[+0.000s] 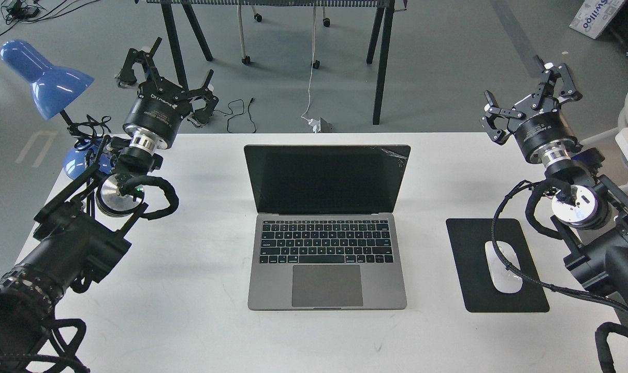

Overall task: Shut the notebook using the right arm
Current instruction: 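Move the right gripper up and inward toward the laptop screen top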

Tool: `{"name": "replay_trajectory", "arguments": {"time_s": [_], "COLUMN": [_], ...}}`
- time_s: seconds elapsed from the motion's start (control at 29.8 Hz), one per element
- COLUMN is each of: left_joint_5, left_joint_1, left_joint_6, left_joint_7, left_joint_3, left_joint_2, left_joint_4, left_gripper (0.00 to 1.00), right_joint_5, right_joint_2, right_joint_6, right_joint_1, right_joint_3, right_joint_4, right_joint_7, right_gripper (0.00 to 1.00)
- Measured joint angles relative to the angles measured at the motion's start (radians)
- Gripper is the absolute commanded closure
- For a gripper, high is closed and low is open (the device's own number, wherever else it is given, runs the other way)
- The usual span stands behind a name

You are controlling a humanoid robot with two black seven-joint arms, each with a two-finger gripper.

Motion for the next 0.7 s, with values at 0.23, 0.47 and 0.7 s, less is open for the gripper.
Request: {"name": "replay_trajectory", "arguments": {"time_s": [0.23, 0.47, 0.7], "left_joint_5": [0.003, 0.000, -0.001], "left_joint_1": [-0.004, -0.002, 0.001], "left_joint_6": [0.018, 0.010, 0.005], "left_joint_7": [0.000, -0.001, -0.002], "left_joint_3": [0.002, 0.003, 0.002], "left_joint_2": [-0.001, -0.001, -0.001], "left_joint_4": [0.001, 0.001, 0.001], "left_gripper": [0.00, 0.00, 0.00], "right_joint_5": [0.000, -0.008, -0.016], "right_joint_2": [0.001, 0.002, 0.038], "right_joint_6": [0.000, 0.001, -0.005], "right_joint_1": [-0.004, 0.044, 0.138], "right_joint_3": [-0.017, -0.163, -0.313], "right_joint_4": [0.000, 0.000, -0.004], "right_joint_7": [0.001, 0.000, 0.001], "right_gripper": [0.00, 0.00, 0.00]}}
